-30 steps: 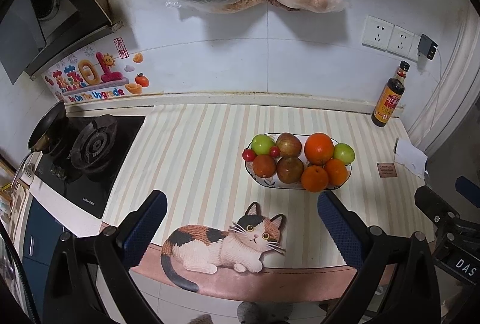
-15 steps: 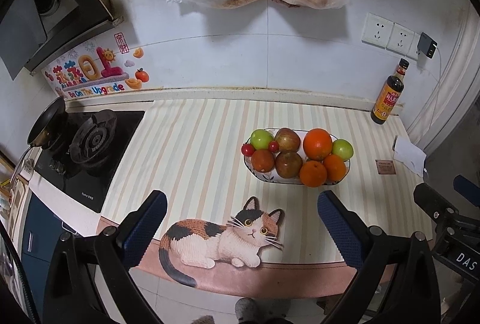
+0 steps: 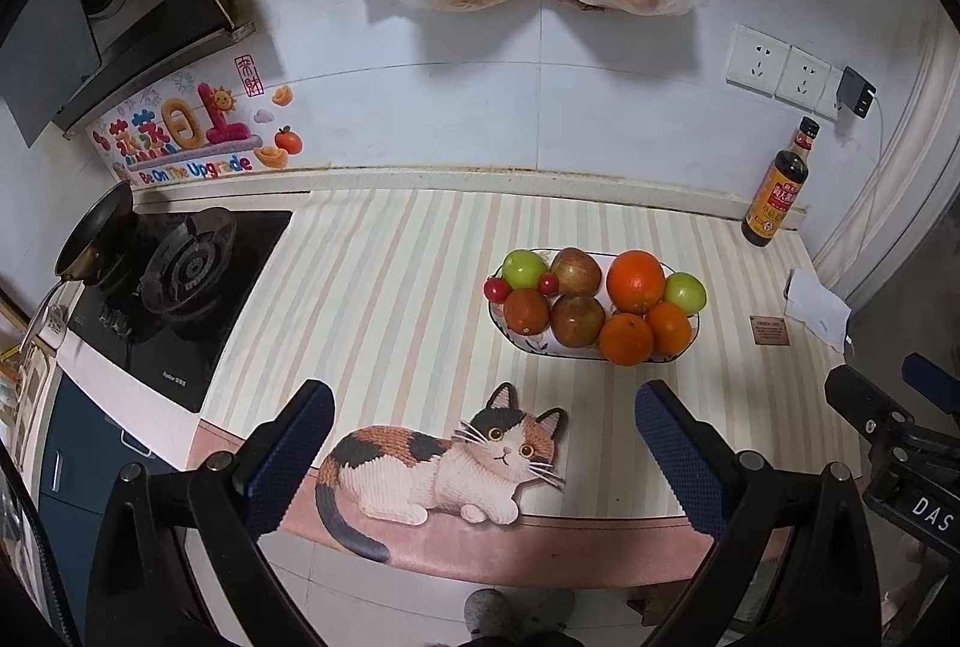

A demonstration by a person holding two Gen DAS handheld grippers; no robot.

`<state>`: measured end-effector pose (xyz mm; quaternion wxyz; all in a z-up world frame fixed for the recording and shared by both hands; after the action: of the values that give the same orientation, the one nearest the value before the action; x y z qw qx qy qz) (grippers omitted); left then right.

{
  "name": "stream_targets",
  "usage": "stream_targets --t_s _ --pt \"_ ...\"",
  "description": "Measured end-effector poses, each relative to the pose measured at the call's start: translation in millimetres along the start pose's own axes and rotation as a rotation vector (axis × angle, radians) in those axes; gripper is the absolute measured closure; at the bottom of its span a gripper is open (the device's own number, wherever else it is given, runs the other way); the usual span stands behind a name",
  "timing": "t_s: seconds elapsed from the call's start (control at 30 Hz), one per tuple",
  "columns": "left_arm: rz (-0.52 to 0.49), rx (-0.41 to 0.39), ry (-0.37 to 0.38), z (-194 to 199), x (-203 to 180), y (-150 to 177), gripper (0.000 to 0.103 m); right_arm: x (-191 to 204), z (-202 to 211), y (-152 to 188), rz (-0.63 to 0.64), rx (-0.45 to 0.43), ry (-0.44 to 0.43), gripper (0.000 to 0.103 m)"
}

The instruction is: Organize fruits

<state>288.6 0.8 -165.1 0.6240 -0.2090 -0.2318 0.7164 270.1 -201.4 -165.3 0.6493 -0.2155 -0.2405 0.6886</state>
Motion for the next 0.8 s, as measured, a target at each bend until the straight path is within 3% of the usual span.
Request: stream_targets --t_s 0.8 --pt "-0.015 -0.009 0.004 4.4 -4.0 -0.2 0.0 -6.1 4.2 -0.6 0.016 0.002 0.036 0.003"
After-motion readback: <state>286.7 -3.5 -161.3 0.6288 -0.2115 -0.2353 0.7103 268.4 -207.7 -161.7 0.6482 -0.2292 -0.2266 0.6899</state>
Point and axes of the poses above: each gripper's, at about its wrist camera, not at the fingertips, and z roughly against the way its jaws point, x to its left, y to its underside, the point moved 8 cm from there along -z, roughly the way its jaws point, and after that the axes turned 5 degrees about z, right-handed, at the moved point
